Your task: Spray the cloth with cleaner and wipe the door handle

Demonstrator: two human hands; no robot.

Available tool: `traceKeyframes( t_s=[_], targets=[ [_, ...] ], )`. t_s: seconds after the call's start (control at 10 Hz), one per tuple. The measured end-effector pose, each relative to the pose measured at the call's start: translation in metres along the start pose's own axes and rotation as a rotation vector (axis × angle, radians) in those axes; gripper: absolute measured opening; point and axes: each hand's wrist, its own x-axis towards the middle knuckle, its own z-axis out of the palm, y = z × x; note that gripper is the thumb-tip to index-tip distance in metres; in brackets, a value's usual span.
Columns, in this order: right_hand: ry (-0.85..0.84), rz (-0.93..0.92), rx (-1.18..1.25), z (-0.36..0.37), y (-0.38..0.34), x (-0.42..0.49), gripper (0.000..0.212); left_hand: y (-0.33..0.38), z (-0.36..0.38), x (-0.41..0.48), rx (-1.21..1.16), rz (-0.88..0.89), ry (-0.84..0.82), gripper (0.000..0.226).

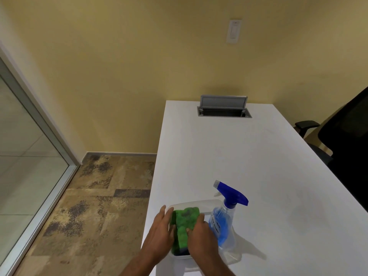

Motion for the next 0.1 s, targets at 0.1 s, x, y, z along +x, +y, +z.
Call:
traceKeyframes(
  t_s=[0.1],
  targets=[
    [0.120, -0.121, 0.317, -0.0227, -0.0068, -0.0357, 0.058, 0.0142, -0.0149, -0.0136, -0.064, 0.008, 0.157, 0.053]
  ],
)
